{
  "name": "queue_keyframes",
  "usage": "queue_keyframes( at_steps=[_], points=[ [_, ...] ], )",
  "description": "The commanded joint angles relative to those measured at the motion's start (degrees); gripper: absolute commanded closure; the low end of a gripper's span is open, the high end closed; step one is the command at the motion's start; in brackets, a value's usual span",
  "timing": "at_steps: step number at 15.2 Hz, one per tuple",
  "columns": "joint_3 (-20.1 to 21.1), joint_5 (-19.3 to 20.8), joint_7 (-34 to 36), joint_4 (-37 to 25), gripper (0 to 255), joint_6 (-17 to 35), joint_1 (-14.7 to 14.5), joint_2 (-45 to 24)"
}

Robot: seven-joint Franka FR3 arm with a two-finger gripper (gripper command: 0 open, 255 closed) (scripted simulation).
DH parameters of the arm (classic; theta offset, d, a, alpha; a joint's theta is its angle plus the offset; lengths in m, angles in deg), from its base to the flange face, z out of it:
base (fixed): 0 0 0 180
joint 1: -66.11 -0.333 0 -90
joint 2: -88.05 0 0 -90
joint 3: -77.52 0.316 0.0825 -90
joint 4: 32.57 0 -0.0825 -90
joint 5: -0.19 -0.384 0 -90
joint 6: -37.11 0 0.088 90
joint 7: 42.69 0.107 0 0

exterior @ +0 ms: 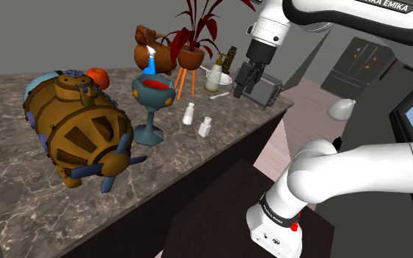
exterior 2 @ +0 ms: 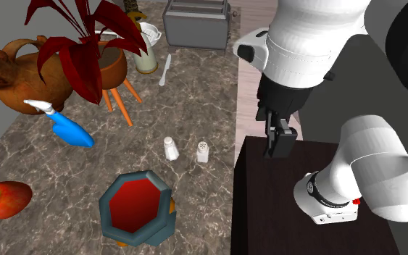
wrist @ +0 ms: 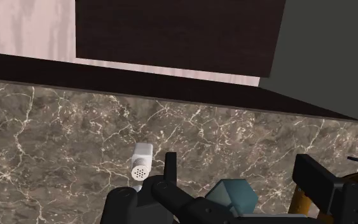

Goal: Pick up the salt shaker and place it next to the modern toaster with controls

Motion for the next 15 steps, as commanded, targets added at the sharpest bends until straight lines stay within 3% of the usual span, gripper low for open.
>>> queue_keyframes(
  at_steps=[1,8,15],
  points=[
    [0.00,0.00,0.00,0.00,0,0.00,0.00,0.00],
    [-3.10,0.53,-3.14,5.80,0,17.26,0.90,-7.33],
    [-6.63,-0.85,-7.08,7.03,0,34.27,0.74,-19.12]
  ],
)
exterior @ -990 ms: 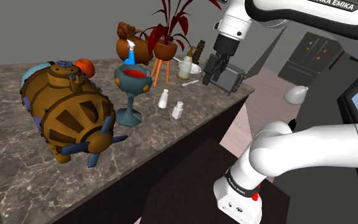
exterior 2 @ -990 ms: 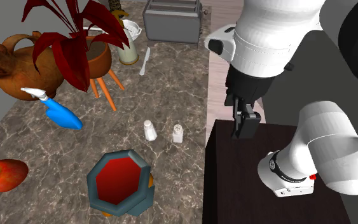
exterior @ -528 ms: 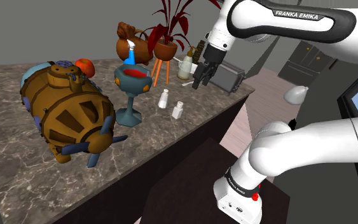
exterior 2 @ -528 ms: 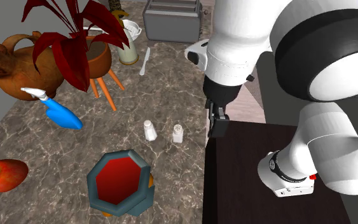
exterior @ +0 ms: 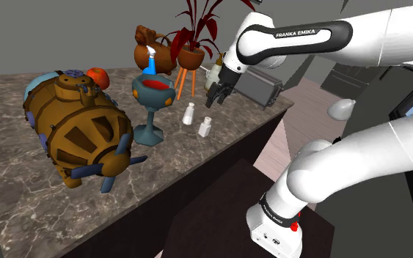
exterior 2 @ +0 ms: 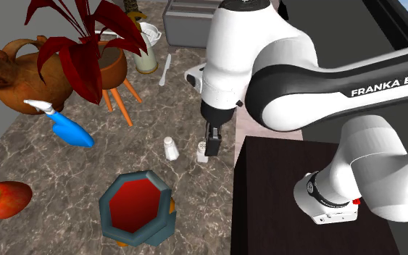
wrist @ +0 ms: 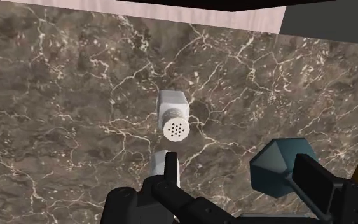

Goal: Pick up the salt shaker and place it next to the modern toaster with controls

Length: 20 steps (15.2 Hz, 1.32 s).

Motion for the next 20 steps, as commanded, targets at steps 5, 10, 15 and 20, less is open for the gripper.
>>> queue_keyframes(
  at_steps=[5,10,15,20],
  points=[
    [-3.41,-3.71,-4.85,-2.64,0,13.31,-1.24,-12.49],
    [-6.11,-10.58,-11.25,-7.19,0,22.03,-2.92,-23.66],
    [-5.95,-13.27,-13.13,-6.96,0,25.56,-3.56,-27.22],
    [-5.81,-14.88,-14.26,-6.99,0,27.31,-3.86,-29.15]
  ],
)
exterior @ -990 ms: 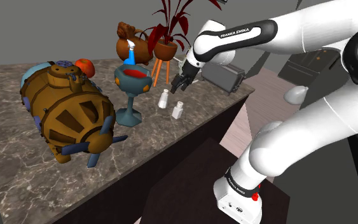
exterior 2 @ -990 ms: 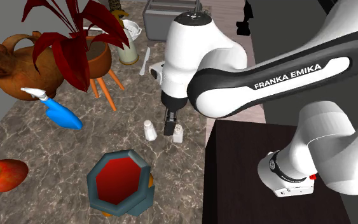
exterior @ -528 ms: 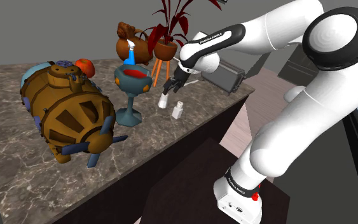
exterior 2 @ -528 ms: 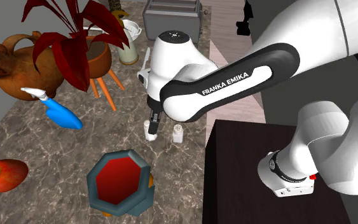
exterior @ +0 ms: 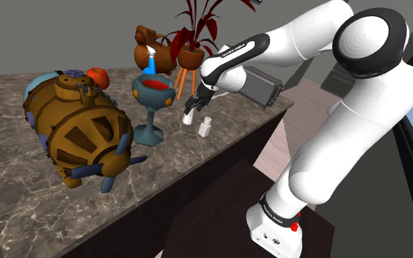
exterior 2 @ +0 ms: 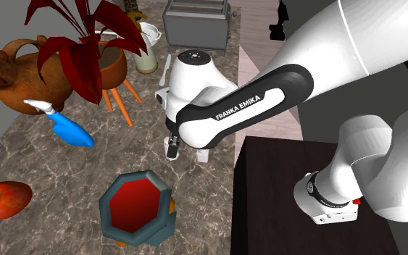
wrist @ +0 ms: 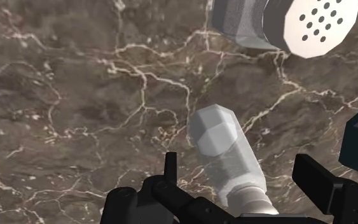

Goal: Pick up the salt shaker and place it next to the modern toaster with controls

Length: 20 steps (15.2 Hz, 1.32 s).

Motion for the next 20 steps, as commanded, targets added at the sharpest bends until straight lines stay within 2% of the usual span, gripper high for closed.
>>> queue_keyframes(
  at_steps=[1,6,7,16,20],
  points=[
    [0.03,-0.16,-0.08,-0.03,0,0.17,-0.04,-0.19],
    [0.03,-0.15,-0.08,-0.03,0,0.16,-0.03,-0.18],
    [0.03,-0.15,-0.08,-0.03,255,0.16,-0.03,-0.18],
    [0.03,-0.16,-0.09,-0.03,255,0.17,-0.04,-0.19],
    [-0.02,2.19,2.00,-0.89,255,-2.74,0.21,2.13]
  ],
)
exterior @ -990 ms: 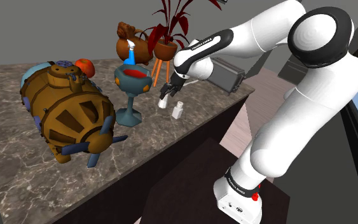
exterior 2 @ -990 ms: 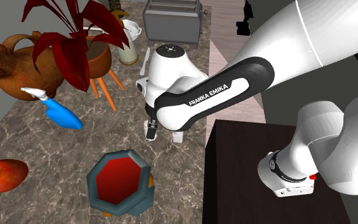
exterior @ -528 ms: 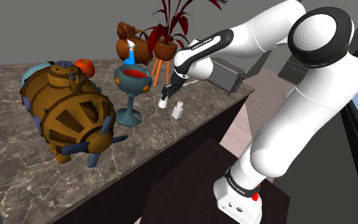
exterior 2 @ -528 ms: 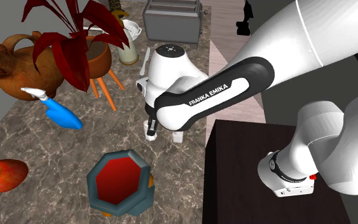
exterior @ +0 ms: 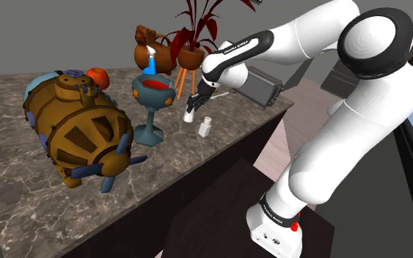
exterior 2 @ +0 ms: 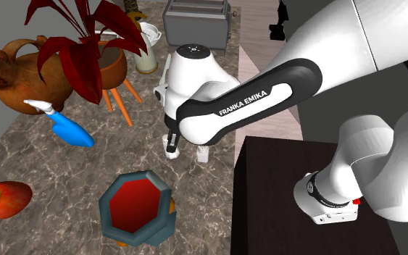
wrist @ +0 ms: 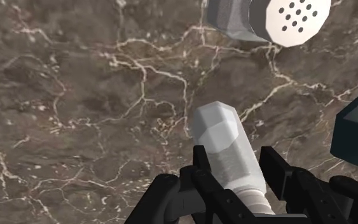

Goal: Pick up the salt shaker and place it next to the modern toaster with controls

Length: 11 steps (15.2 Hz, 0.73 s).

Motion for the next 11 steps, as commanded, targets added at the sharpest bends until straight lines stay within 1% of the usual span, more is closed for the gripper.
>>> queue_keyframes(
  at_steps=[1,11],
  points=[
    [0.00,1.08,0.95,-0.36,255,-1.42,0.14,1.17],
    [0.36,5.01,4.70,-3.65,255,-8.98,0.84,5.89]
  ],
)
